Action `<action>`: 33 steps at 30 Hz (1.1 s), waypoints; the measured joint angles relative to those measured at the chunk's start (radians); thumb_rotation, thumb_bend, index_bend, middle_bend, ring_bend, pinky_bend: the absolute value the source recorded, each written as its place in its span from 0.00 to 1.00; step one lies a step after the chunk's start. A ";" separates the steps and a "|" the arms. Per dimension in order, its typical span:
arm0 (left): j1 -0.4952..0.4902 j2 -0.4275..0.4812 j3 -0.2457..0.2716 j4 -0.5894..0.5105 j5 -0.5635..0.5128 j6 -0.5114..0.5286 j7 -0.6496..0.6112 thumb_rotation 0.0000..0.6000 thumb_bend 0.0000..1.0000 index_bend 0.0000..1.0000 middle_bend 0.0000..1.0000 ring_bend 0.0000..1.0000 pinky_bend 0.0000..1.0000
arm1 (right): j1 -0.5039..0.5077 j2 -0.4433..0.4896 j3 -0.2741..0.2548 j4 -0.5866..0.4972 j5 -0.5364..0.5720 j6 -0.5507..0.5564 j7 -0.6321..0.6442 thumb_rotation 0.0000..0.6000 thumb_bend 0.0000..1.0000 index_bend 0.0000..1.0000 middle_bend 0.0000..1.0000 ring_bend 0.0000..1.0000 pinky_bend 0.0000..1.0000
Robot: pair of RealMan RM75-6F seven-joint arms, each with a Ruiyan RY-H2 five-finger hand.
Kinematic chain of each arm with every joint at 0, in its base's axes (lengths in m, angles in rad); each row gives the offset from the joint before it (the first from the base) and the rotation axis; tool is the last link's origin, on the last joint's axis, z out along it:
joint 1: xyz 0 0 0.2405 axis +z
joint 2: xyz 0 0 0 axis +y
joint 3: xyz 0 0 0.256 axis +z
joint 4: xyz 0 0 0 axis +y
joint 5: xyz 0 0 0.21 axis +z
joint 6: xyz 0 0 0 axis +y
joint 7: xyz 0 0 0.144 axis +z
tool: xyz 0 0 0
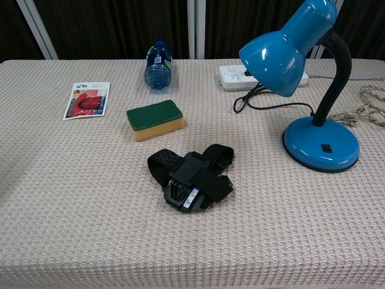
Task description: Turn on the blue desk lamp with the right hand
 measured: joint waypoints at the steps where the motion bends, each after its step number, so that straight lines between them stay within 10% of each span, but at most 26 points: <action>1: 0.000 0.000 0.000 0.000 0.000 0.000 0.000 1.00 0.04 0.00 0.00 0.00 0.00 | 0.000 0.000 0.000 0.001 0.001 -0.001 0.000 1.00 0.05 0.00 0.00 0.00 0.00; 25: -0.011 0.001 -0.004 -0.006 0.008 -0.007 0.004 1.00 0.04 0.00 0.00 0.00 0.00 | 0.012 0.012 -0.006 -0.014 -0.016 -0.018 -0.003 1.00 0.05 0.00 0.02 0.01 0.03; 27: -0.012 -0.001 -0.004 -0.006 0.007 -0.010 0.006 1.00 0.04 0.00 0.00 0.00 0.00 | 0.014 0.013 -0.006 -0.014 -0.020 -0.019 0.001 1.00 0.06 0.00 0.17 0.16 0.21; 31: -0.013 0.000 -0.003 -0.008 0.006 -0.013 0.010 1.00 0.04 0.00 0.00 0.00 0.00 | 0.019 0.010 -0.007 -0.009 -0.041 -0.009 0.030 1.00 0.06 0.00 0.90 0.83 0.77; 33: -0.013 0.000 -0.003 -0.009 0.005 -0.010 0.008 1.00 0.04 0.00 0.00 0.00 0.00 | 0.022 0.007 -0.010 -0.001 -0.060 -0.008 0.066 1.00 0.06 0.00 0.98 0.91 0.82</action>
